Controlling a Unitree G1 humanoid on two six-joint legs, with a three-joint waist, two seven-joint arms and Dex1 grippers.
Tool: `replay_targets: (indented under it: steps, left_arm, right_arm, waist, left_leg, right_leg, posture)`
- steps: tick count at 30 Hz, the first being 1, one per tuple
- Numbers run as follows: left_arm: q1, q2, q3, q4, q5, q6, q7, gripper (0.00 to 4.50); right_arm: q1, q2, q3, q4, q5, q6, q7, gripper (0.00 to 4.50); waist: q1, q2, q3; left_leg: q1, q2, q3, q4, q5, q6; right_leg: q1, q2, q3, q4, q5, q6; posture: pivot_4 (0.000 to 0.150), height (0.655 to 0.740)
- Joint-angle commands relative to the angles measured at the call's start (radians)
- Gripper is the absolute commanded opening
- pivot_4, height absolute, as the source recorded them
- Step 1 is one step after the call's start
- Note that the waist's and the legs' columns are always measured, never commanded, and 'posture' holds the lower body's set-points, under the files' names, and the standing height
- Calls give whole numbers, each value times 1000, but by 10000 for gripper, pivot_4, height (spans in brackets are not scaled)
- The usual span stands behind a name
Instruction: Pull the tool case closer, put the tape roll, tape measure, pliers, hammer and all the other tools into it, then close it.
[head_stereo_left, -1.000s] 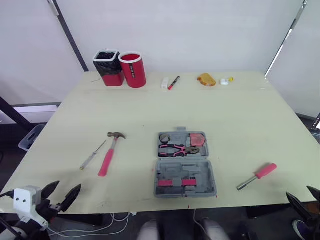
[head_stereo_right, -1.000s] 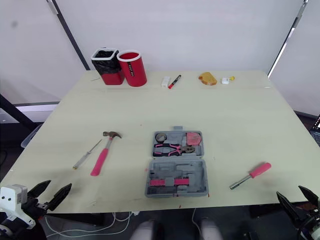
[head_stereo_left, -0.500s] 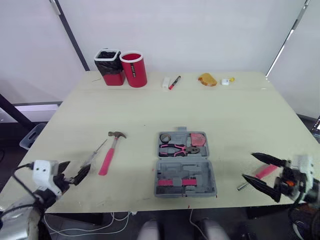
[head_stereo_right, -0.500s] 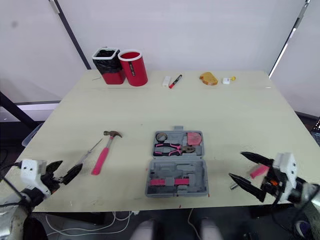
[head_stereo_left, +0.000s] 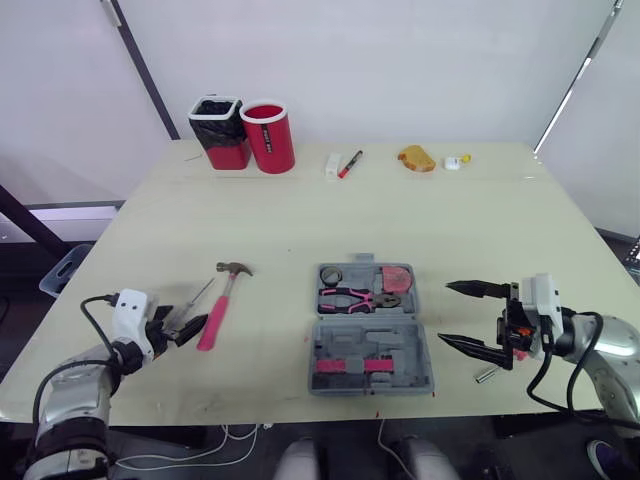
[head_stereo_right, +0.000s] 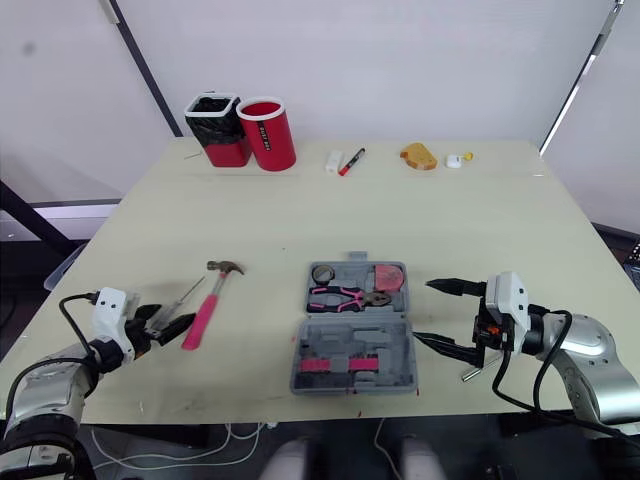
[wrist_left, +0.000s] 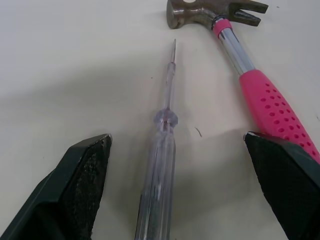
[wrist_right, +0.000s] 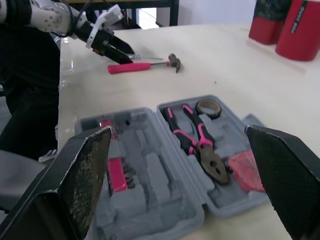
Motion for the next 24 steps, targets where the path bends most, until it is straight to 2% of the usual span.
replay_targets:
  steps: [1,7,9,17,24]
  left_arm:
    - [-19,32,-16,49,26,-36,-27,36445]
    - [-48,32,-13,102,30,-62,-32,7752]
    - [-56,33,-10,115,31,-67,-27,1091]
    - [-73,40,9,132,22,-104,-11,1177]
    - [14,16,94,-112,-82,-156,-22,1176]
  right_arm:
    - [-12,3,3,-22,9,-8,12,45000]
    - [-29,4,17,-41,31,14,23,45000]
    - [-34,4,21,-46,36,23,29,45000]
    - [-49,5,40,-36,23,21,41,45000]
    - [-45,6,41,-47,21,17,35,45000]
  waist:
    - [-1,0,0]
    - [-1,0,0]
    - [0,0,0]
    - [-1,0,0]
    - [-2,0,0]
  left_leg:
    - [0,0,0,0,0,0]
    - [0,0,1,0,0,0]
    - [0,0,1,0,0,0]
    - [1,0,0,0,0,0]
    - [0,0,0,0,0,0]
  right_leg:
    - [0,0,0,0,0,0]
    - [0,0,0,0,0,0]
    - [0,0,0,0,0,0]
    - [0,0,0,1,0,0]
    - [0,-1,0,1,0,0]
  posture:
    - [1500,7400]
    - [1500,7400]
    - [1500,7400]
    - [1500,7400]
    - [1500,7400]
